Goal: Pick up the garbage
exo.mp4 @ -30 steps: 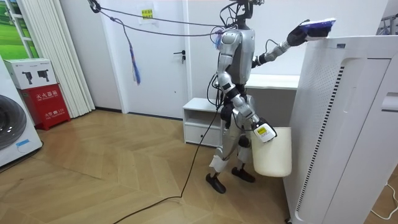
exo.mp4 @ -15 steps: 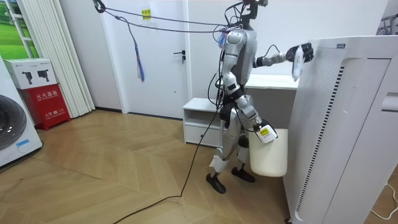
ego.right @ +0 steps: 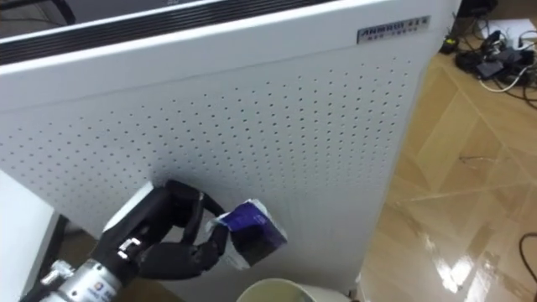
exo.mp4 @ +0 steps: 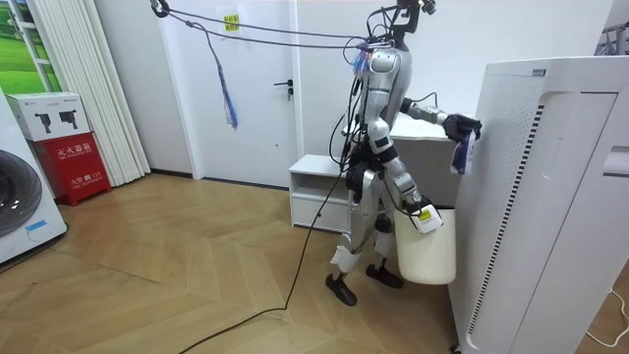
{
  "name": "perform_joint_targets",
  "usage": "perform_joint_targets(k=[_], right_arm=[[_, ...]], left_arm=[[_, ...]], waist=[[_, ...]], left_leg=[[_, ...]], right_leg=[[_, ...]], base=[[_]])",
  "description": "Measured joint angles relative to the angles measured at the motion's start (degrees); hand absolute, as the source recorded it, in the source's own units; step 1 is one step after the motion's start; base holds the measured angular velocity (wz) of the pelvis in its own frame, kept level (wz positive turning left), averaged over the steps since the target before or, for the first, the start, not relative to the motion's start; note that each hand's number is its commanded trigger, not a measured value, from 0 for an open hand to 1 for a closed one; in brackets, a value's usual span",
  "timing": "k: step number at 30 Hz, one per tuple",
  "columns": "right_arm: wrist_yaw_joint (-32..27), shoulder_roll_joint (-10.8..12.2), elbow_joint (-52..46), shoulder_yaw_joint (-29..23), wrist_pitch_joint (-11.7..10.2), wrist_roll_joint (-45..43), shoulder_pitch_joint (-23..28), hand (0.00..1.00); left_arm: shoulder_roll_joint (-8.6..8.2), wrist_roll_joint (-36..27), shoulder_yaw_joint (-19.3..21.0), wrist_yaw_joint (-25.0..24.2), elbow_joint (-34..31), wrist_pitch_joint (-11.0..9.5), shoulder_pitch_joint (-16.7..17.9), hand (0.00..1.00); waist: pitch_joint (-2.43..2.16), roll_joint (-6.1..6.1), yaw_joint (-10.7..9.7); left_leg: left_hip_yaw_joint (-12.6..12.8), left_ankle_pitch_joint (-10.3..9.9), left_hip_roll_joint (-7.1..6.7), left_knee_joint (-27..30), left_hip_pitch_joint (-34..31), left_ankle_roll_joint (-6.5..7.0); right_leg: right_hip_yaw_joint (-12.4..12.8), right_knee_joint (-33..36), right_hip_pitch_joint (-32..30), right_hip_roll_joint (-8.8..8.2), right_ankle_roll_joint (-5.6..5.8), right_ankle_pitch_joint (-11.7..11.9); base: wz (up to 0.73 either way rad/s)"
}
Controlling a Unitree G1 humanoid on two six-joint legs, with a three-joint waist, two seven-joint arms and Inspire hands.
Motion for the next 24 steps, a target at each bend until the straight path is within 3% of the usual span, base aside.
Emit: perform_joint_targets(k=[5,9,13,15,16,24], right_arm=[[-0.22,0.05,0.32,1.25,0.02,0.00,-0.02,1.00],[-0.23,0.63,1.78,3.44,0.31,2.07,-1.49,1.00],[-0.21,1.24,3.03,3.48,0.77,3.13,-2.05,1.00],[0.20,1.42,3.95,3.20,0.77,3.80,-2.47,1.00],[0.32,1.49,4.39,3.15,0.80,3.79,-2.62,1.00],[1.10,1.55,4.95,3.16,1.23,3.76,-3.18,1.00]], left_arm=[[-0.14,0.64,-2.94,-1.59,5.04,0.52,-0.14,1.00],[-0.37,0.57,-6.63,-3.32,7.82,1.98,-0.36,1.00],[-0.85,0.58,-9.35,-5.61,10.45,2.52,-0.75,1.00],[-1.06,1.30,-9.52,-7.65,10.54,2.60,-0.77,0.69],[-1.15,1.34,-9.57,-8.01,10.84,2.60,-0.80,0.00],[-1.56,3.77,-9.91,-10.22,15.64,3.52,-0.84,0.00]], waist=[[0.22,-0.36,-0.40],[0.76,-1.24,-0.55],[0.82,-1.49,-1.01],[0.82,-1.50,-1.60],[0.82,-1.50,-1.67],[0.80,-1.52,-1.90]], left_leg=[[0.09,0.15,0.11,0.05,-0.76,-0.05],[0.36,0.17,0.38,0.03,-1.18,-0.06],[0.04,0.34,0.28,0.01,-1.59,0.10],[0.04,0.66,0.21,0.02,-2.24,0.15],[0.04,0.70,0.21,0.02,-2.27,0.17],[0.00,1.19,0.44,0.00,-2.65,0.17]], right_leg=[[-0.04,0.59,-0.96,-0.06,0.00,0.00],[0.18,0.94,-1.76,-0.06,0.00,-0.01],[0.01,0.99,-2.44,-0.09,0.00,-0.01],[-0.12,1.25,-2.74,-0.08,-0.03,0.01],[-0.11,1.30,-2.78,-0.08,-0.03,0.01],[0.51,2.05,-3.77,0.02,-0.14,0.06]], base=[[0.01],[-0.05],[0.01],[0.05],[0.00],[0.00]])
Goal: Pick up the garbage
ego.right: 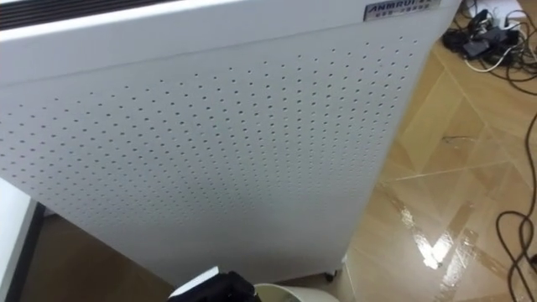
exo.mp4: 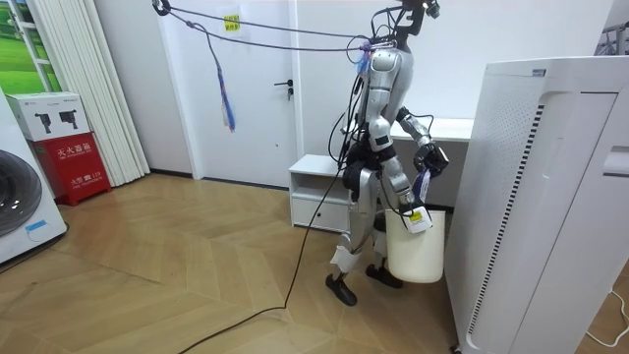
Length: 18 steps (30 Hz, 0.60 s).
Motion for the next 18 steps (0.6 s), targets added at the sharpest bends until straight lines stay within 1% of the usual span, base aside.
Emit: perform_joint_targets(k=[6,8,10,12,18], right_arm=[[0.02,0.05,0.04,0.02,0.04,0.05,0.00,1.00],[-0.21,0.21,0.04,0.05,0.53,0.05,0.00,1.00],[-0.24,0.19,0.04,0.06,0.64,0.06,0.00,1.00],[-0.18,0.27,0.04,0.14,0.75,0.07,0.00,1.00],[-0.19,0.32,0.04,0.15,1.11,0.08,0.01,1.00]], left_arm=[[0.03,1.22,-0.09,-0.99,0.47,0.43,0.00,0.00],[0.02,1.71,-0.12,-1.23,0.47,0.54,0.01,0.00],[0.07,2.72,-0.19,-1.29,0.46,1.05,0.02,0.00],[0.05,3.68,-0.22,-1.37,0.46,1.13,0.01,0.00],[0.05,3.78,-0.23,-1.79,0.47,1.25,0.01,0.00]], waist=[[-0.10,-0.23,-0.11],[-0.13,-0.30,-0.06],[-0.23,-0.47,-0.06],[-0.30,-0.74,-0.06],[-0.30,-0.82,-0.04]], left_leg=[[0.04,0.22,0.00,0.00,0.33,0.08],[0.12,0.29,0.00,0.00,0.34,0.11],[0.14,0.30,0.01,0.00,0.37,0.11],[0.14,0.30,0.03,0.00,0.40,0.11],[0.18,0.30,0.05,0.00,0.44,0.10]], right_leg=[[0.34,-0.06,0.12,0.08,-0.05,0.02],[0.35,-0.08,0.14,0.09,-0.05,0.02],[0.36,-0.09,0.15,0.09,-0.05,0.02],[0.37,-0.11,0.19,0.11,-0.05,0.02],[0.42,-0.11,0.20,0.11,-0.06,0.02]], base=[[0.00],[0.00],[0.00],[0.00],[0.00]])
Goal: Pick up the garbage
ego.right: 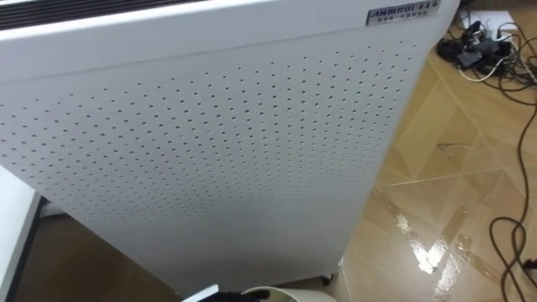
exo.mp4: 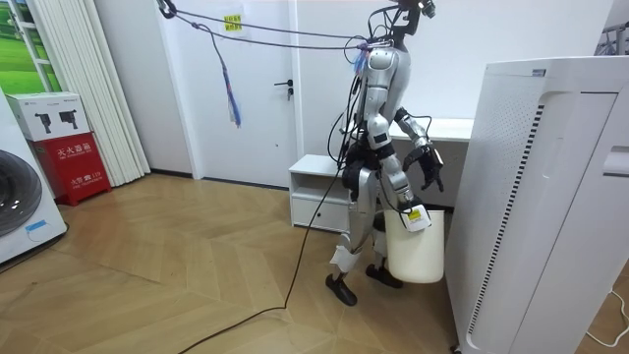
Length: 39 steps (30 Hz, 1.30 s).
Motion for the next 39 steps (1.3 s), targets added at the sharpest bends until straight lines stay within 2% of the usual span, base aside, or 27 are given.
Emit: perform_joint_targets(k=[7,10,12,16,19,23,25,27,31,33,34,36,39], right_arm=[[0.12,-0.06,0.09,0.04,0.11,0.86,0.04,1.00],[0.08,-0.13,0.27,-0.13,0.08,2.19,0.41,1.00],[0.13,-0.49,0.30,-0.32,0.06,2.52,1.63,1.00],[0.62,-0.91,0.36,-2.22,0.01,2.54,3.70,1.00],[0.57,-0.97,1.28,-4.30,-0.24,2.58,5.71,1.00],[0.51,-1.19,3.57,-5.93,-0.38,2.68,8.87,1.00],[0.13,-1.26,4.61,-7.12,-0.36,2.77,9.87,1.00],[-0.10,-1.19,5.53,-8.44,-0.36,4.56,11.35,1.00],[-0.42,-0.71,6.15,-11.51,-0.36,5.08,13.31,1.00],[-0.88,-0.28,6.78,-13.33,-0.46,6.62,14.18,1.00],[-0.96,-0.02,7.20,-13.89,-0.55,6.83,14.22,1.00],[-0.94,0.33,8.04,-15.29,-0.65,6.90,14.72,1.00],[-0.89,0.34,8.96,-16.41,-0.76,7.51,15.14,1.00]], left_arm=[[-0.03,2.28,0.01,-0.98,0.09,1.00,0.00,0.00],[-0.12,7.21,0.99,-0.62,0.03,1.02,0.04,0.00],[0.02,11.40,2.17,-0.18,0.05,1.02,0.43,0.00],[0.27,13.02,3.98,1.04,0.06,1.03,1.05,0.00],[0.06,13.00,5.18,2.56,0.04,1.03,2.35,0.00],[-0.24,13.60,5.68,5.73,0.45,1.02,3.98,0.00],[-0.39,13.31,5.66,7.29,1.90,0.89,4.53,0.00],[-1.07,12.32,5.63,9.81,6.90,0.85,4.68,0.00],[-2.04,11.50,6.10,12.28,15.06,0.70,5.03,0.00],[-3.59,8.68,8.36,13.72,21.48,0.24,5.25,0.00],[-3.78,7.52,8.97,14.10,23.43,-0.22,5.20,0.00],[-4.61,3.49,12.64,15.71,30.72,-1.43,5.24,0.00],[-4.87,-2.32,16.52,17.66,38.68,-2.13,5.43,0.00]], waist=[[-0.01,-0.16,0.00],[-0.21,-0.54,0.07],[-0.24,-0.63,0.07],[-0.33,-0.76,-0.27],[-0.43,-0.82,-1.30],[-1.08,-1.50,-1.98],[-1.22,-1.69,-2.65],[-1.47,-1.85,-2.67],[-1.34,-2.15,-2.69],[-1.43,-2.11,-2.69],[-1.44,-2.11,-2.81],[-1.50,-1.98,-2.74],[-1.52,-1.87,-2.66]], left_leg=[[0.05,0.00,-0.02,0.09,0.08,0.00],[0.12,0.00,0.03,0.08,0.32,0.00],[0.15,-0.01,-0.02,-0.33,1.52,0.00],[0.20,-0.02,-0.23,-0.92,3.29,-0.01],[0.61,-0.30,-0.36,-0.95,4.94,0.02],[1.78,-0.41,-0.28,-2.00,7.53,-0.05],[2.02,-0.48,-0.30,-2.46,9.02,-0.07],[3.41,-0.51,-0.10,-3.55,11.03,-0.11],[5.22,-0.62,0.02,-5.02,13.90,-0.14],[6.06,-0.84,0.16,-5.61,15.15,-0.16],[6.13,-0.88,0.16,-5.67,15.36,-0.18],[6.82,-1.31,0.52,-5.67,15.86,-0.33],[8.11,-1.70,0.74,-5.69,16.15,-0.46]], right_leg=[[-0.06,0.07,0.15,-0.04,-0.04,0.02],[-0.01,-0.38,0.40,0.06,-0.09,0.06],[-0.08,-1.49,1.77,0.19,-0.07,0.27],[0.13,-2.32,3.63,0.10,-0.02,0.29],[0.62,-2.85,5.37,0.00,0.05,0.32],[1.36,-3.41,7.28,-0.12,0.07,0.31],[1.54,-3.42,8.39,-0.34,0.15,0.21],[3.02,-3.63,9.39,-0.76,0.16,0.20],[4.92,-4.20,11.10,-0.47,0.23,0.30],[6.10,-4.35,11.59,-0.47,0.25,0.31],[6.14,-4.41,11.76,-0.48,0.25,0.31],[7.01,-4.52,11.95,-0.38,0.21,0.33],[7.67,-5.04,12.14,-0.31,0.10,0.40]], base=[[0.00],[0.00],[0.00],[0.00],[-0.04],[-0.12],[-0.13],[-0.30],[-0.30],[-0.24],[-0.18],[-0.19],[-0.16]])
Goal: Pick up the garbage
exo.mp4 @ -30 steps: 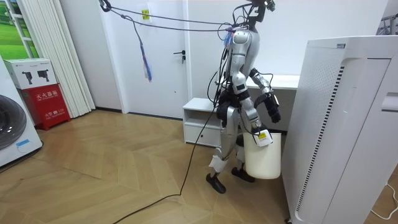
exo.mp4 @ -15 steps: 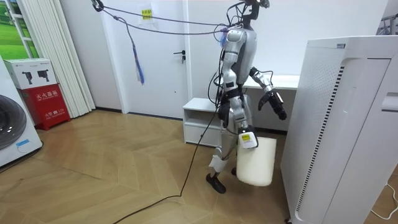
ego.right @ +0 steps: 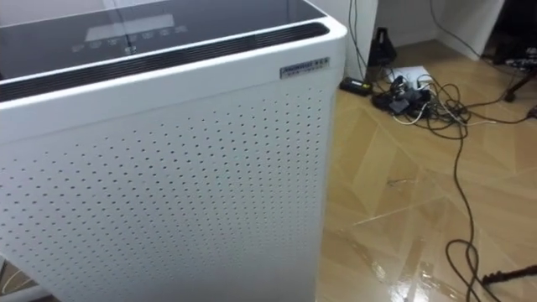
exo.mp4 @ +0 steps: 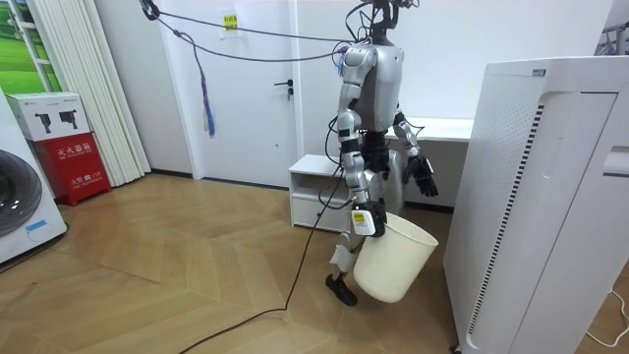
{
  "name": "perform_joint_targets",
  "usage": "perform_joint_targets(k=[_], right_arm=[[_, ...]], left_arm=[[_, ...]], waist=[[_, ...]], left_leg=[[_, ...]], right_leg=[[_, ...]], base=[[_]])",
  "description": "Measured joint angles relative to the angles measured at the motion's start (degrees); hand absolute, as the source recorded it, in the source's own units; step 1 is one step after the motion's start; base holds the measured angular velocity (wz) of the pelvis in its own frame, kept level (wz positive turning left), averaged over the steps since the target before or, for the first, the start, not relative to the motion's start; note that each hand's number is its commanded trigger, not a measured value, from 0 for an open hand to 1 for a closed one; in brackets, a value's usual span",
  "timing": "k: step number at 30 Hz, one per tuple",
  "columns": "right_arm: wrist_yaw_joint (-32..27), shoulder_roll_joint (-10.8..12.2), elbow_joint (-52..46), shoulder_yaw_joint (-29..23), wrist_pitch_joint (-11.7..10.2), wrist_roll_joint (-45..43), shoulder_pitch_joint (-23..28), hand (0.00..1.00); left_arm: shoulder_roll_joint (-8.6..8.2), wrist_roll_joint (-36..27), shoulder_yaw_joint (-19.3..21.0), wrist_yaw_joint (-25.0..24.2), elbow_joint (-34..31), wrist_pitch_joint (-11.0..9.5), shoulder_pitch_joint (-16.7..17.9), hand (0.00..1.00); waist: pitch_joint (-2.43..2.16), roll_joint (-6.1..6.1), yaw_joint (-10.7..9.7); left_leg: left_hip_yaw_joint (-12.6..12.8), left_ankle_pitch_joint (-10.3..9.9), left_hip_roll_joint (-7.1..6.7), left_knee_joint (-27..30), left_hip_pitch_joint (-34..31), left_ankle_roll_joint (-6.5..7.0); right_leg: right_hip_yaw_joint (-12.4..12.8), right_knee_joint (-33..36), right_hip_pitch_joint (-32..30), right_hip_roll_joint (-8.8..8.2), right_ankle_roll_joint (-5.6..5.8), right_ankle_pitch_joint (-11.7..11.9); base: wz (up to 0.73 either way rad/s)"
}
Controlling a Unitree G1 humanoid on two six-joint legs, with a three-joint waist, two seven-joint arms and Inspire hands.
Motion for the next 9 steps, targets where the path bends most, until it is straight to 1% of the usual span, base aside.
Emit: perform_joint_targets(k=[1,2,3,5,6,9], right_arm=[[0.00,0.01,0.36,-0.22,-0.01,0.30,0.23,1.00],[-0.02,0.20,1.37,-1.17,-0.04,1.12,0.41,1.00],[-0.32,0.50,2.19,-1.71,-0.02,1.76,0.48,1.00],[-1.12,1.00,2.91,-2.25,-0.01,1.92,0.47,1.00],[-1.18,1.64,3.40,-3.19,-0.02,1.92,0.47,1.00],[-1.16,2.69,3.87,-4.77,0.16,2.17,1.06,1.00]], left_arm=[[-0.24,-1.44,0.87,0.49,1.41,-0.31,0.08,0.00],[-0.93,-4.47,2.58,1.43,3.61,-0.71,0.25,0.00],[-1.53,-7.33,3.44,2.49,5.36,-0.97,0.42,0.00],[-2.54,-10.80,5.16,3.46,7.64,-1.11,0.48,0.00],[-3.01,-12.00,6.94,3.62,9.23,-1.14,0.73,0.00],[-3.33,-13.05,9.70,4.71,11.12,-1.01,0.58,0.00]], waist=[[0.01,-0.05,-0.03],[0.12,-0.18,0.02],[0.13,-0.31,0.24],[0.21,-0.57,0.26],[0.11,-0.84,0.30],[0.20,-1.75,0.25]], left_leg=[[0.07,-0.06,-0.01,-0.04,0.13,-0.01],[0.14,-0.30,-0.11,-0.10,0.66,-0.02],[0.24,-0.66,-0.16,-0.12,1.26,-0.06],[0.63,-1.09,-0.16,-0.12,2.06,-0.17],[1.05,-1.36,-0.07,-0.12,2.35,-0.26],[1.64,-1.91,0.08,-0.11,2.60,-0.42]], right_leg=[[0.08,-0.09,0.13,-0.01,0.00,0.00],[0.24,-0.24,0.68,-0.09,0.00,-0.01],[0.59,-0.30,1.15,-0.16,0.06,-0.07],[1.41,-0.56,1.75,-0.17,0.12,-0.20],[1.72,-1.05,2.13,-0.13,0.12,-0.21],[2.33,-1.15,2.17,-0.13,0.07,-0.23]], base=[[-0.06],[-0.08],[-0.10],[-0.19],[-0.20],[-0.13]])
